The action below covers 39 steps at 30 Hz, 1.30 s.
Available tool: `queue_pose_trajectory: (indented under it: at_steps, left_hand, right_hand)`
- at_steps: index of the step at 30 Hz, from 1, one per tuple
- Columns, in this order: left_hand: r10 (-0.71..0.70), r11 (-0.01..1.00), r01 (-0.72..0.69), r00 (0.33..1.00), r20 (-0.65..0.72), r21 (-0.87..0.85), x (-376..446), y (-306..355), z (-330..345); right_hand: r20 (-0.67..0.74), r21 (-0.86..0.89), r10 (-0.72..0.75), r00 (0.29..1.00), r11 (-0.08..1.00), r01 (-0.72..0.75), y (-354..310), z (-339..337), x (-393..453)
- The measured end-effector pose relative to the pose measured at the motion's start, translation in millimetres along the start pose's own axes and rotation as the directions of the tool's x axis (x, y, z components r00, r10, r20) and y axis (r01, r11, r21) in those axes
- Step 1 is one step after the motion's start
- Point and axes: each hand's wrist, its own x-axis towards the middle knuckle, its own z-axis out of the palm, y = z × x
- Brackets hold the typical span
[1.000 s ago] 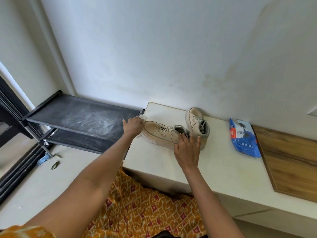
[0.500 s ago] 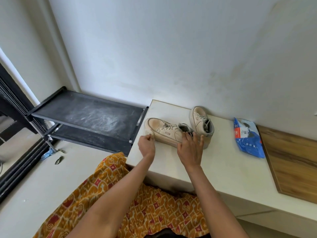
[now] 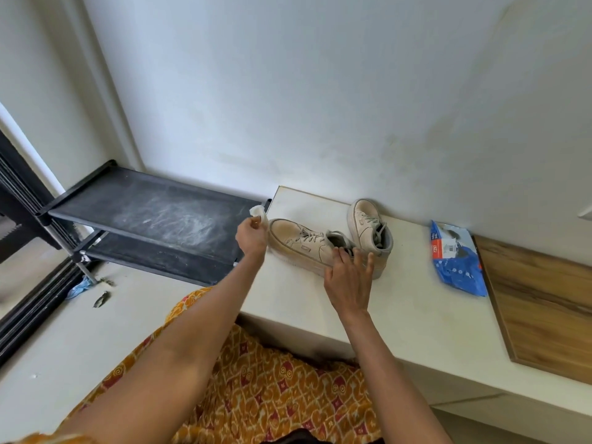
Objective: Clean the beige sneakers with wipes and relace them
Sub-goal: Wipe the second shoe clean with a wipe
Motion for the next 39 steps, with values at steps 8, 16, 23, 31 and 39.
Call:
queue_pose_trajectory:
  at_steps: [8,16,23,31,39]
  left_hand:
    - [0.438,0.842,-0.461,0.888,0.144,0.281,-41,-31,16]
    - [0.497,0.828,-0.548,0.816,0.294,0.121,-104,-49,39]
    - [0.408,0.893,-0.416,0.909,0.080,0.170,-31,-5,11]
    - [0.515,0.726,-0.593,0.805,0.296,0.349,-46,-29,25]
    - [0.541,0.775,-0.619,0.756,0.370,0.131,-91,-43,30]
  right_hand:
    - [-0.036,0.025,-0.001,0.999,1.000,0.002,0,3,0]
    - [0.006,0.010,-0.008,1.000,1.000,0.008,0,-1,1]
    - [0.003,0.027,-0.004,1.000,1.000,0.003,1,4,-4]
    - [-0.015,0.034,-0.002,1.000,0.999,0.002,1,5,-5]
    - [-0.012,0.030,0.001,1.000,1.000,0.000,0,3,-4]
